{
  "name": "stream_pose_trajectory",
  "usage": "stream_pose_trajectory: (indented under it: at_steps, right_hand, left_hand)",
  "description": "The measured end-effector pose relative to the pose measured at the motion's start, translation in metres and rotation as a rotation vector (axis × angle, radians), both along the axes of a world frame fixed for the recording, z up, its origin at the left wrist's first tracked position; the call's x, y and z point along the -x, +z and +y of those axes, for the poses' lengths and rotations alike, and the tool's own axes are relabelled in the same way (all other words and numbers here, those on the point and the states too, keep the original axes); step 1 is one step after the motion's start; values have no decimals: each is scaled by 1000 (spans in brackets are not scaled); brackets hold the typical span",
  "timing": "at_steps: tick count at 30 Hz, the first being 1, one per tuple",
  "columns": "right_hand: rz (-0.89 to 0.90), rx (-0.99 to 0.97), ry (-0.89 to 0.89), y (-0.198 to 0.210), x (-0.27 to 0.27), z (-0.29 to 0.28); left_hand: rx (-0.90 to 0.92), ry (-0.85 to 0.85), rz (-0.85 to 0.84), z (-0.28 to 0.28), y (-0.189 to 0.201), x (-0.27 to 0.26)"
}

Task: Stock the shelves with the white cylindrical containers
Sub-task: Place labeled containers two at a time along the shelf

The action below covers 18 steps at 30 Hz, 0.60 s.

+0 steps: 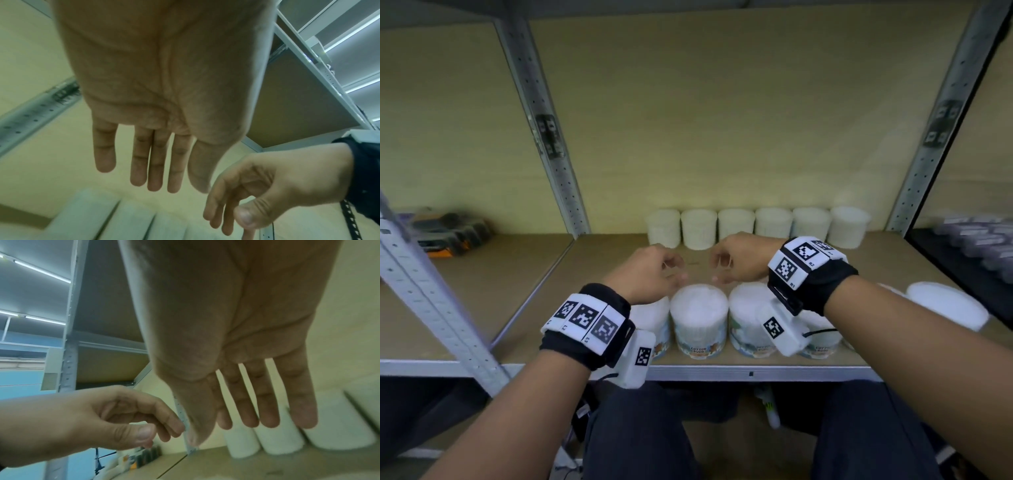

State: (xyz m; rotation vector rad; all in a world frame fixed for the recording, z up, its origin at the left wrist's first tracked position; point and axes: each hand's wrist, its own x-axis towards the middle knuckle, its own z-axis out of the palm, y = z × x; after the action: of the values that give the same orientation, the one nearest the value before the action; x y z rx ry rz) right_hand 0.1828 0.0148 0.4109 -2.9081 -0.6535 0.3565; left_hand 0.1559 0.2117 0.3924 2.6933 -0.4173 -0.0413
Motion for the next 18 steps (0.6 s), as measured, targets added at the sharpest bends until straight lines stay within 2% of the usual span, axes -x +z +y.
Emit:
stream_pose_trajectory:
  at_steps: [5, 10, 18]
  right_hand:
    - [-95, -69, -169, 12, -21, -61]
    - [-105, -31, -346, 19, -43, -137]
    - [-108, 41, -578, 16, -86, -240]
  left_hand:
    - [63, -44, -51, -55, 22, -34]
    - [30, -112, -31, -124, 36, -77]
    - [37, -198, 2, -227, 28, -152]
